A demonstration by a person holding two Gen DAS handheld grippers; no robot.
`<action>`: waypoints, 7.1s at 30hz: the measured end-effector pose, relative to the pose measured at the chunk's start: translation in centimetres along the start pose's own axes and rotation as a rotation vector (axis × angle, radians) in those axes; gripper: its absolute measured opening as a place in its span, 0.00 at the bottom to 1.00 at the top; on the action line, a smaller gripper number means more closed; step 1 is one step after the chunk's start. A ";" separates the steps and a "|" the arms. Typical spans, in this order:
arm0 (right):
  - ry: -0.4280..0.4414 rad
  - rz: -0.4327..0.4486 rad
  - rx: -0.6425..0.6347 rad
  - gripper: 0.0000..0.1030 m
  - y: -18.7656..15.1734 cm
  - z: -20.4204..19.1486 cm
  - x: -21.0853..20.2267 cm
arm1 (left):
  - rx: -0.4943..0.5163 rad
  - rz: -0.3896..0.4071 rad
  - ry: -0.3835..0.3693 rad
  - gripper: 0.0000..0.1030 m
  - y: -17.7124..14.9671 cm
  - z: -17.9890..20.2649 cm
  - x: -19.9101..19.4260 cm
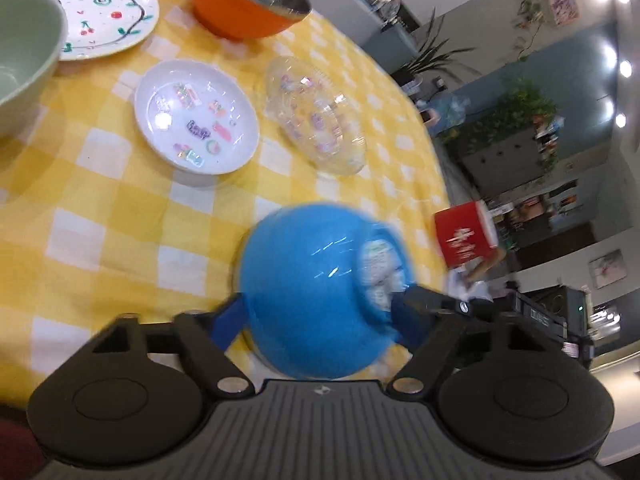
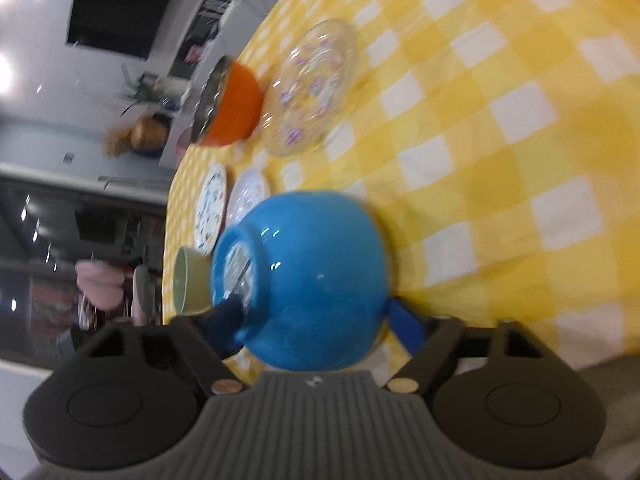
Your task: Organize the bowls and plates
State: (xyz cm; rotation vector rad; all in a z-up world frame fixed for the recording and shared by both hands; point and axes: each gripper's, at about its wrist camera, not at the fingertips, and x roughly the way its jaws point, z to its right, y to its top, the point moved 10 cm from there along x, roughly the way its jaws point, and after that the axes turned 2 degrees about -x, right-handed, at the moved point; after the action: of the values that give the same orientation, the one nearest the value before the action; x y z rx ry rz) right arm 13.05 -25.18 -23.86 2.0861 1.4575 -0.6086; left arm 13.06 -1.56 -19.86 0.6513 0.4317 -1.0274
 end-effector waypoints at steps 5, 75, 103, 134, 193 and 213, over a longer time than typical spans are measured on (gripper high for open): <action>-0.147 0.487 -0.340 0.92 3.0 -6.1 -6.5 | 0.260 0.296 0.170 0.81 1.5 3.5 -3.3; -0.363 0.183 -0.314 0.94 4.1 -2.6 1.4 | 0.298 0.291 0.351 0.71 5.4 2.4 -2.2; -0.357 0.154 -0.308 0.01 3.2 -2.7 1.4 | 0.383 0.154 0.468 0.14 2.7 1.6 3.0; -0.262 -0.215 -0.305 0.07 -8.6 -10.5 9.4 | 0.040 -0.010 0.643 0.10 3.0 -8.4 -10.7; -0.406 0.240 -0.383 0.62 16.8 -11.0 13.5 | 0.267 0.204 0.487 0.65 23.8 -4.1 -1.4; -0.398 0.245 -0.295 0.10 16.0 -9.2 16.9 | 0.293 0.184 0.580 0.13 22.7 -3.7 0.4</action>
State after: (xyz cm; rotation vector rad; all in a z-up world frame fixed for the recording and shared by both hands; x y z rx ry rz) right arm 34.24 -11.84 -24.89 1.7547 0.9845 -0.6245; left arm 33.24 8.85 -16.20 1.2392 0.7166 -0.7189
